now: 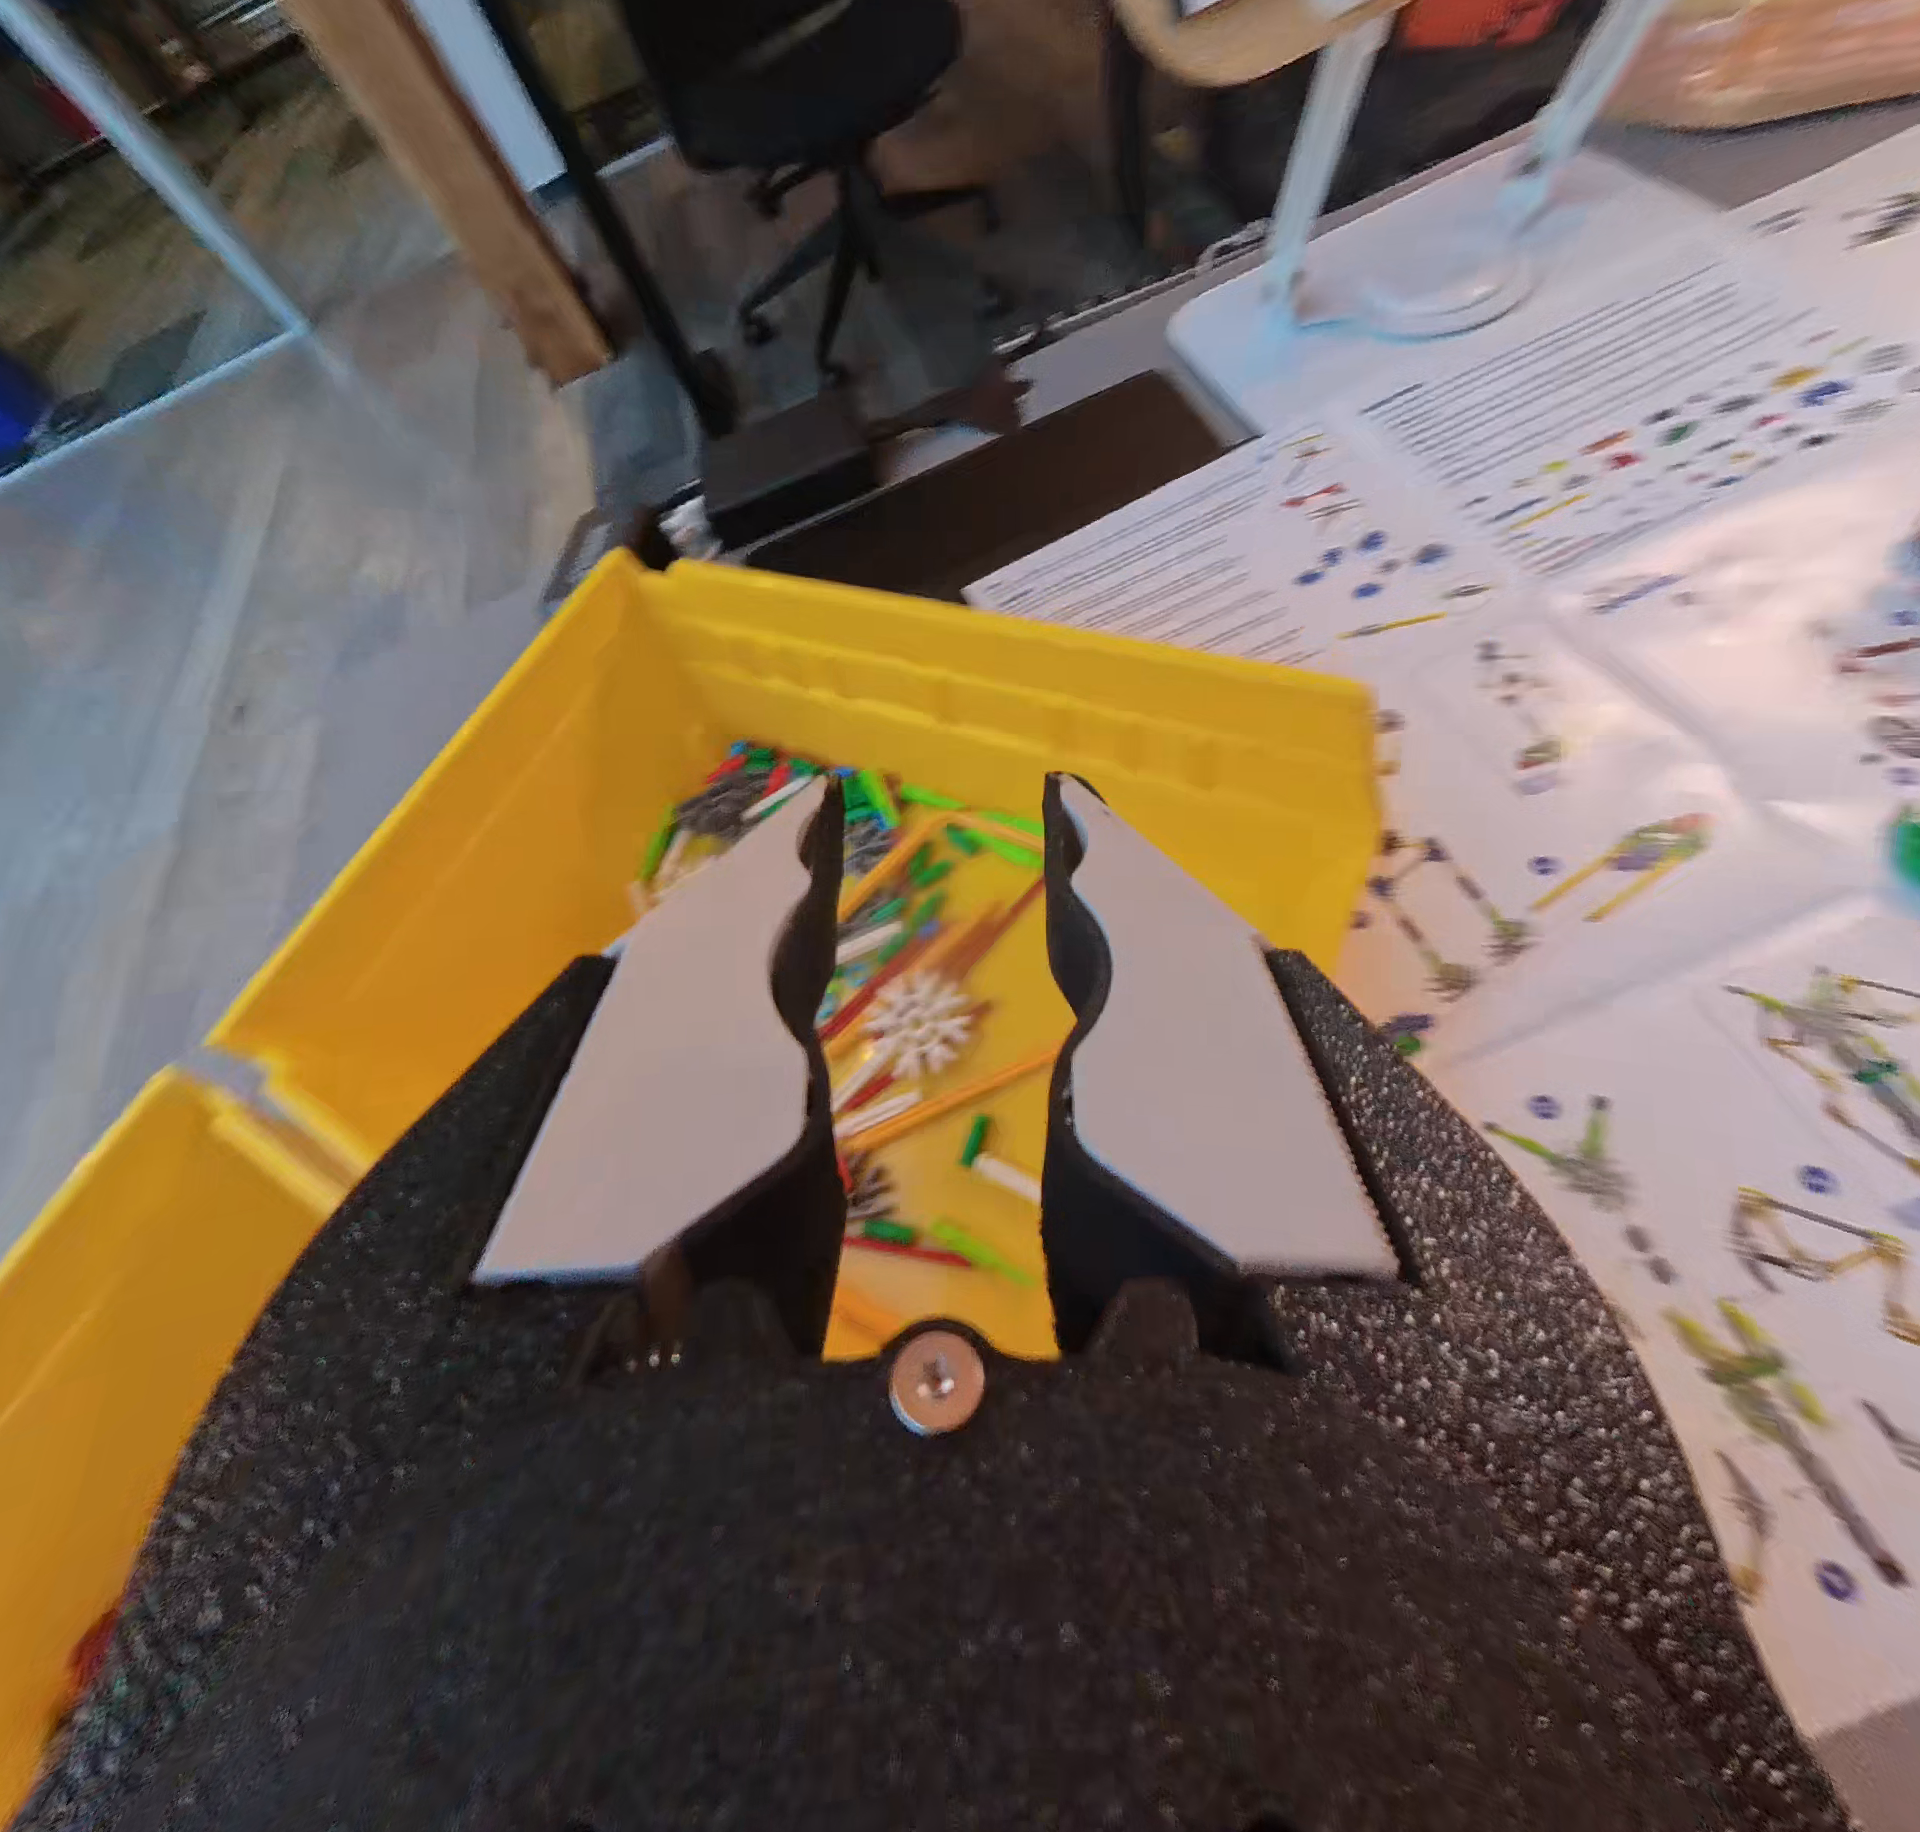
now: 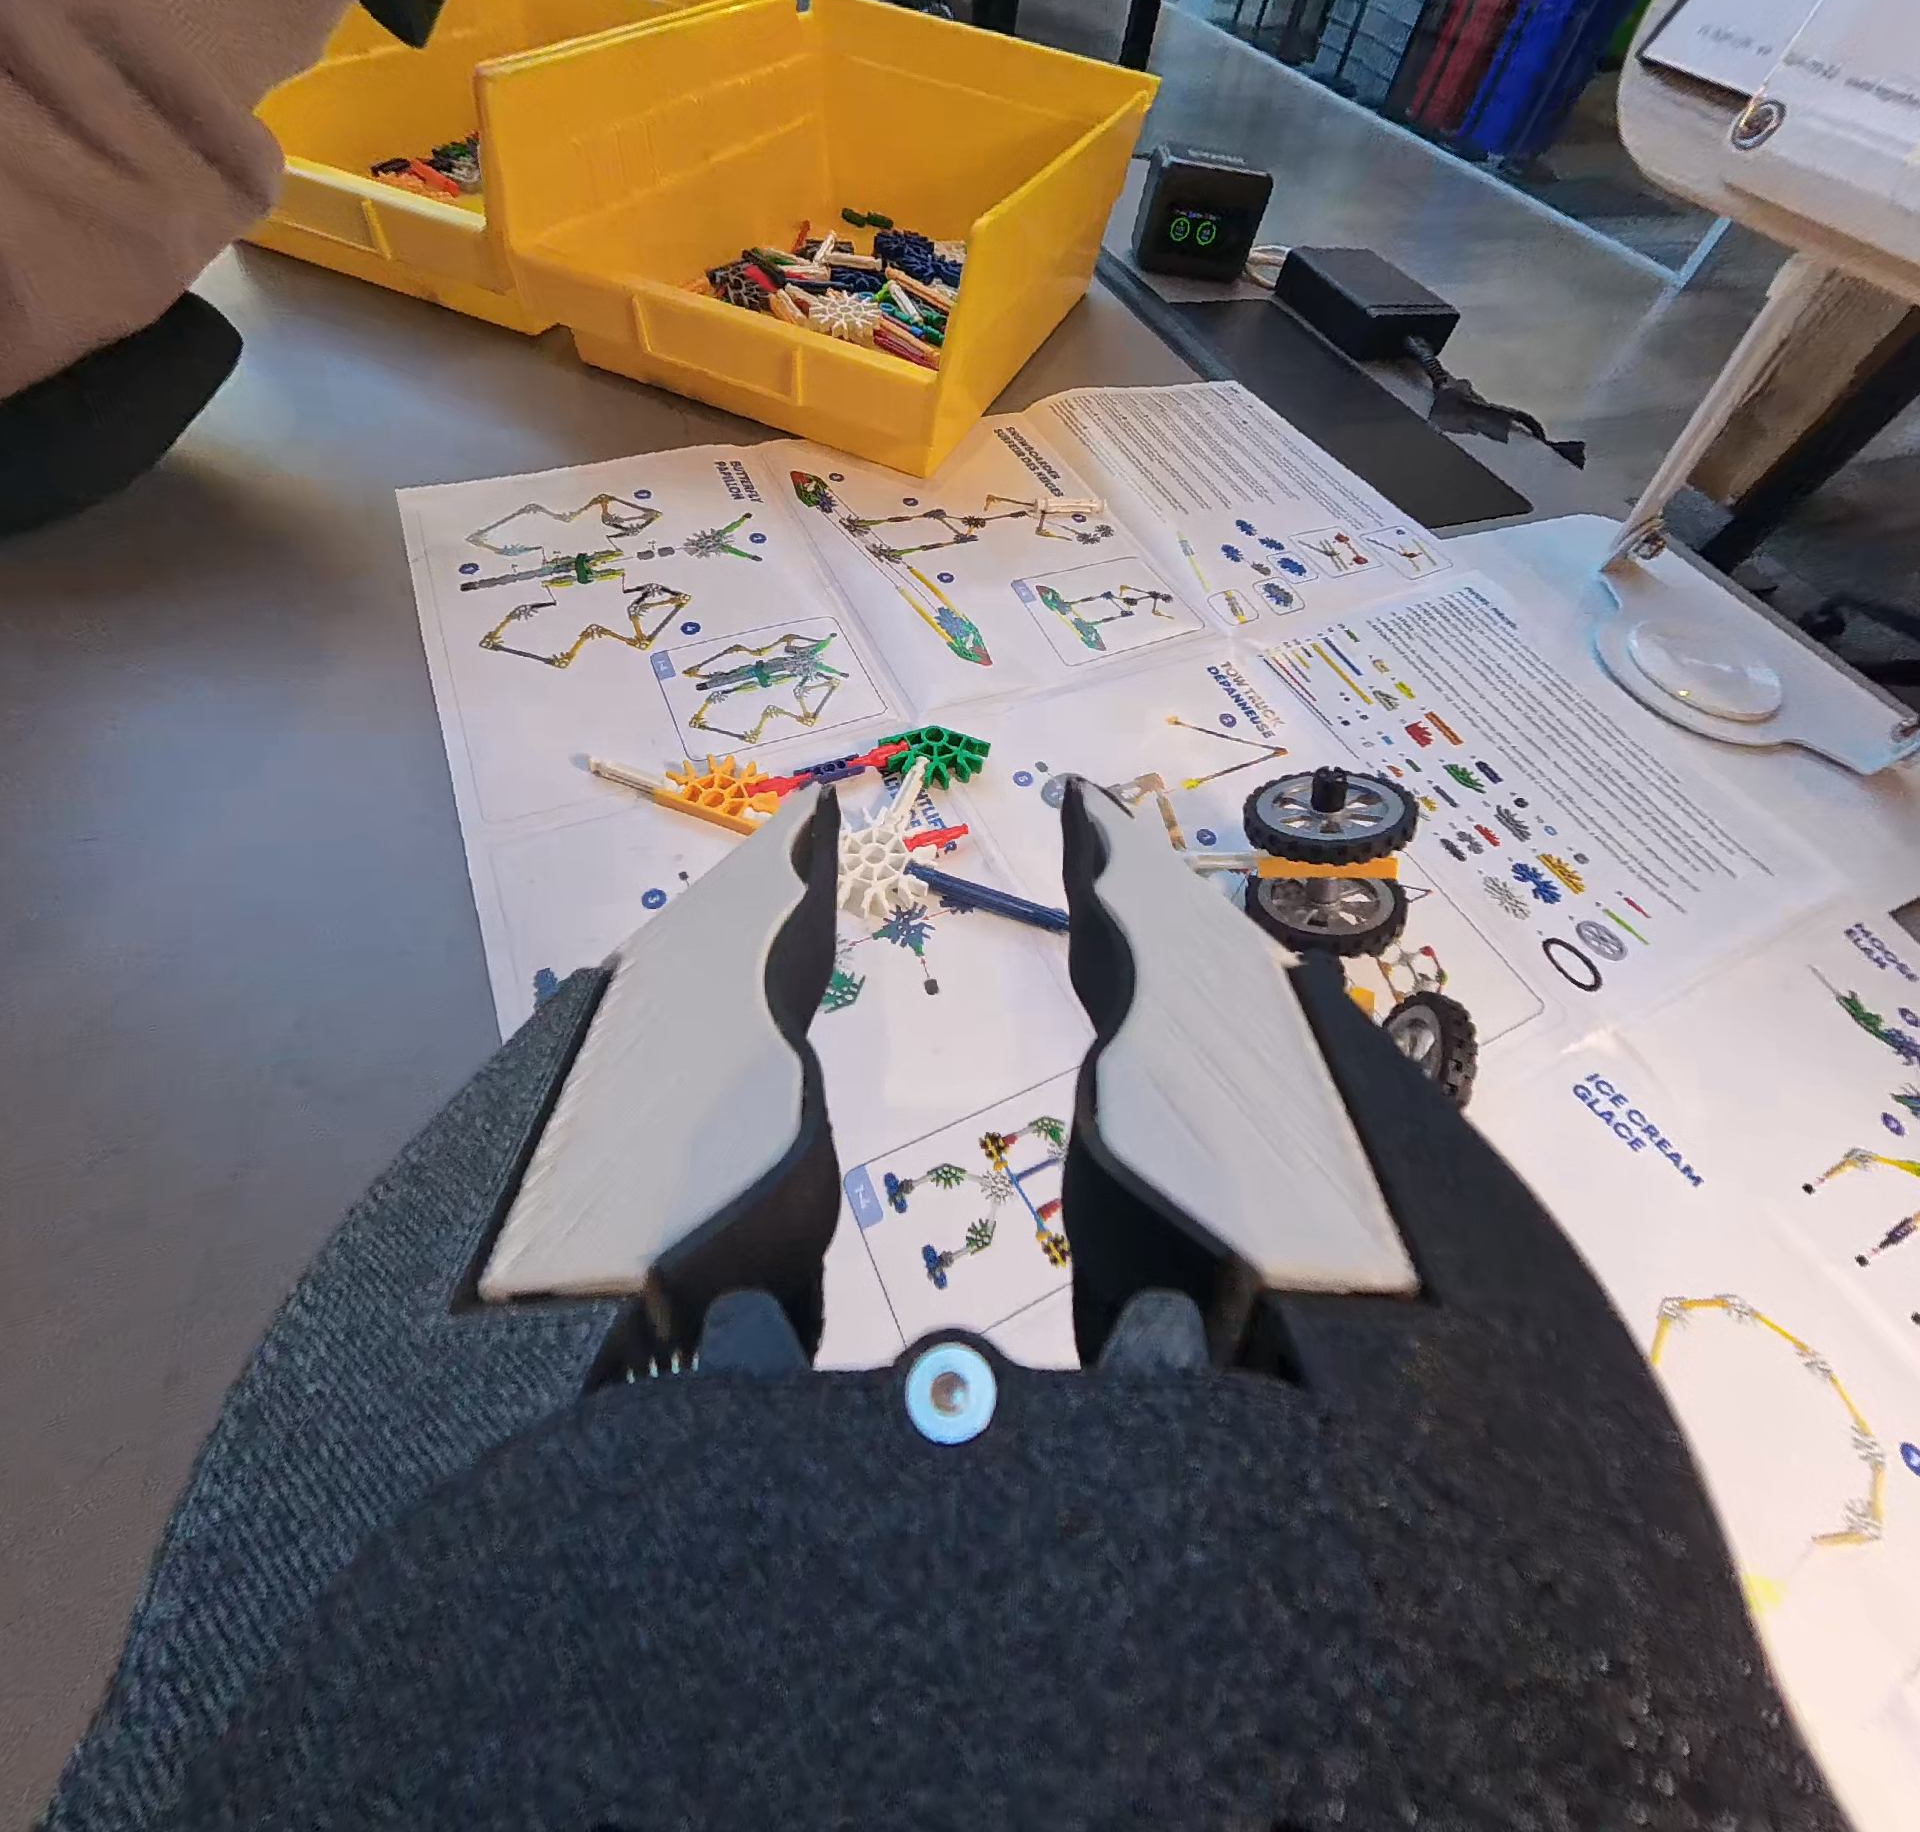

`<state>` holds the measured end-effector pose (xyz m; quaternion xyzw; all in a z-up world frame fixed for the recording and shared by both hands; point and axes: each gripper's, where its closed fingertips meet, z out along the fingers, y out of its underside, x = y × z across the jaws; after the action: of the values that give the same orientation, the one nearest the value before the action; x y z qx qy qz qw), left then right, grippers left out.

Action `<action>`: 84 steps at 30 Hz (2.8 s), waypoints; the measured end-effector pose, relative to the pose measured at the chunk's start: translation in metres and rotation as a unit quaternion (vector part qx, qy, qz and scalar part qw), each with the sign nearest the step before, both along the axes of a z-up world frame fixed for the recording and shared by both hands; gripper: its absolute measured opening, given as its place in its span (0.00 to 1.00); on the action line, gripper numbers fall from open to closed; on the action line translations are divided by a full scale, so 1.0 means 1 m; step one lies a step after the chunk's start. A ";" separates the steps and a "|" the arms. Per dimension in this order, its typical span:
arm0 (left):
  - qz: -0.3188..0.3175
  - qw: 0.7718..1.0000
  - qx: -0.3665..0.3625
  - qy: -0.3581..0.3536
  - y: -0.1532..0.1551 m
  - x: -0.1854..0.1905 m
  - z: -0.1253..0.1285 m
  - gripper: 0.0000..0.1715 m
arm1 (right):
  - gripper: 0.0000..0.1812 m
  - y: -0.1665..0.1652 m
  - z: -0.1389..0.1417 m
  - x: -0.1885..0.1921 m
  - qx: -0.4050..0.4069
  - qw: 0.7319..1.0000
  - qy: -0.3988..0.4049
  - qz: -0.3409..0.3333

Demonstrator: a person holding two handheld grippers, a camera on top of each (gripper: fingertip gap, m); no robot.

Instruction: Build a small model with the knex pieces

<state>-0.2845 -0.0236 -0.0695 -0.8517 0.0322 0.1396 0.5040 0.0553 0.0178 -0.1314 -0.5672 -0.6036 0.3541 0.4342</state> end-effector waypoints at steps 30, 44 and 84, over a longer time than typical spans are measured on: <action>-0.499 0.829 -0.240 -0.073 -0.028 0.294 -0.147 0.00 | 0.20 -0.003 -0.073 0.008 0.039 0.984 -0.151 0.084; -0.501 0.828 -0.175 -0.181 -0.018 0.296 -0.120 0.22 | 0.01 -0.029 -0.066 -0.004 0.060 0.971 -0.161 0.165; -0.564 0.786 -0.252 0.018 -0.051 0.319 -0.154 0.02 | 0.14 -0.078 -0.037 0.015 -0.006 0.966 -0.112 0.235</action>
<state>0.0344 -0.0748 -0.2235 -0.7758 0.5505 -0.1672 0.2593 0.0702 -0.0597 -0.1685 -0.4479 -0.7625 0.3845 0.2650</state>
